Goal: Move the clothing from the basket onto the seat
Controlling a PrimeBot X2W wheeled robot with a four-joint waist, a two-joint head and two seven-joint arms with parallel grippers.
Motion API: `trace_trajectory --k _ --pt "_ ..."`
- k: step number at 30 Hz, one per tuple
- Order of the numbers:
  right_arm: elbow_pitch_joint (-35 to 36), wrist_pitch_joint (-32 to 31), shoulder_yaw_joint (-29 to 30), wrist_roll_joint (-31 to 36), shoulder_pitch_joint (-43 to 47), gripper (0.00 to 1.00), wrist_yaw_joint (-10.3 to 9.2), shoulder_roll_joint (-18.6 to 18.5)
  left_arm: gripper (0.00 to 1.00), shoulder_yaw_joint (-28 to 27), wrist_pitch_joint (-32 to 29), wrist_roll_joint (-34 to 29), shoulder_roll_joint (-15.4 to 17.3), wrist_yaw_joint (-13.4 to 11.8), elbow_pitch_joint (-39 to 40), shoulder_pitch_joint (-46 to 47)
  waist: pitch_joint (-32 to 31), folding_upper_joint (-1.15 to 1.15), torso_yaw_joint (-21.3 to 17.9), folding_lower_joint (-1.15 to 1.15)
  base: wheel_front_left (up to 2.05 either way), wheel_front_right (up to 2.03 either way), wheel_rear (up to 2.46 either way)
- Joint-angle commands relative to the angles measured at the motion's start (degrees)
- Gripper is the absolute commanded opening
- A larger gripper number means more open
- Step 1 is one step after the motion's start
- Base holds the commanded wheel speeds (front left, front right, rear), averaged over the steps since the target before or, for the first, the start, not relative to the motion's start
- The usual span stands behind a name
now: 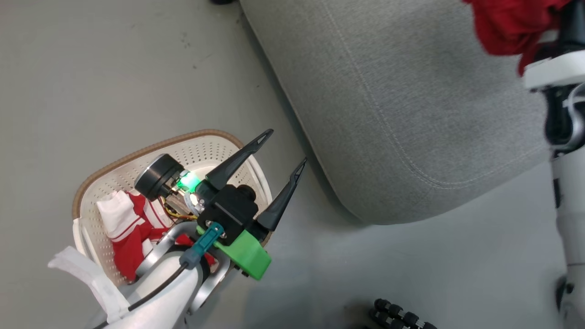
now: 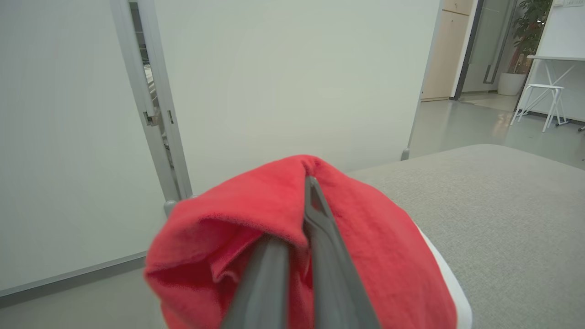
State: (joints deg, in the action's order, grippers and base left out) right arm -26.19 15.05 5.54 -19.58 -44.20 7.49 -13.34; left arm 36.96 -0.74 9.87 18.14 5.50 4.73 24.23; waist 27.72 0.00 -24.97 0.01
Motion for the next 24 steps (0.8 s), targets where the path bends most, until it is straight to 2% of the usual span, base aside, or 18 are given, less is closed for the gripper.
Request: trace_trajectory --k 1,6,8,12,13,14,15,17,24 --pt "-0.6 0.2 1.7 1.1 -2.4 0.00 0.00 -1.4 1.00 -0.1 0.1 -0.6 0.4 0.1 0.3 1.8 6.1 0.00 6.0 -0.01 0.00 0.00 0.00" --pt "-4.4 0.2 6.7 3.7 -7.4 0.00 -0.01 -5.3 1.00 0.6 0.9 -1.5 -0.1 0.4 0.7 4.5 9.8 0.00 9.3 -0.01 0.00 0.00 0.00" --pt "-8.7 0.1 8.8 5.3 -8.0 0.00 -0.01 -5.7 1.00 0.9 1.4 -1.6 -0.5 0.5 0.5 5.4 10.9 0.00 10.3 -0.01 0.00 0.00 0.00" --pt "-16.4 0.2 12.0 8.1 -8.8 0.00 -0.01 -4.4 1.00 1.3 2.5 -1.4 -1.2 0.3 -0.7 5.9 12.0 0.00 11.4 -0.01 0.00 0.00 0.00" --pt "-17.9 0.2 12.7 8.6 -8.6 0.10 -0.01 -4.1 1.00 1.4 2.9 -1.3 -1.5 0.2 -0.9 6.0 12.1 0.00 11.5 -0.01 0.00 0.00 0.00" --pt "-19.3 0.2 13.1 8.8 -8.1 0.27 -0.01 -3.8 1.00 1.6 3.1 -1.3 -1.7 0.2 -1.1 6.2 12.2 0.00 11.7 -0.01 0.00 0.00 0.00" --pt "-20.2 0.2 13.6 9.0 -7.7 0.55 -0.01 -3.1 1.00 1.7 3.3 -1.3 -1.9 0.1 -1.6 6.3 12.3 0.00 11.8 -0.01 0.00 0.00 0.00" --pt "-20.8 0.2 14.6 9.1 -6.6 0.98 -0.01 -2.1 1.00 1.8 3.8 -1.2 -2.0 0.0 -2.2 6.3 12.2 0.00 11.7 -0.01 0.00 0.00 0.00" --pt "-15.9 0.2 17.4 7.9 -1.6 1.00 -0.01 1.5 1.00 1.3 4.9 -0.6 -1.8 -0.2 -3.8 7.0 10.5 0.00 10.8 -0.01 0.00 0.00 0.00"
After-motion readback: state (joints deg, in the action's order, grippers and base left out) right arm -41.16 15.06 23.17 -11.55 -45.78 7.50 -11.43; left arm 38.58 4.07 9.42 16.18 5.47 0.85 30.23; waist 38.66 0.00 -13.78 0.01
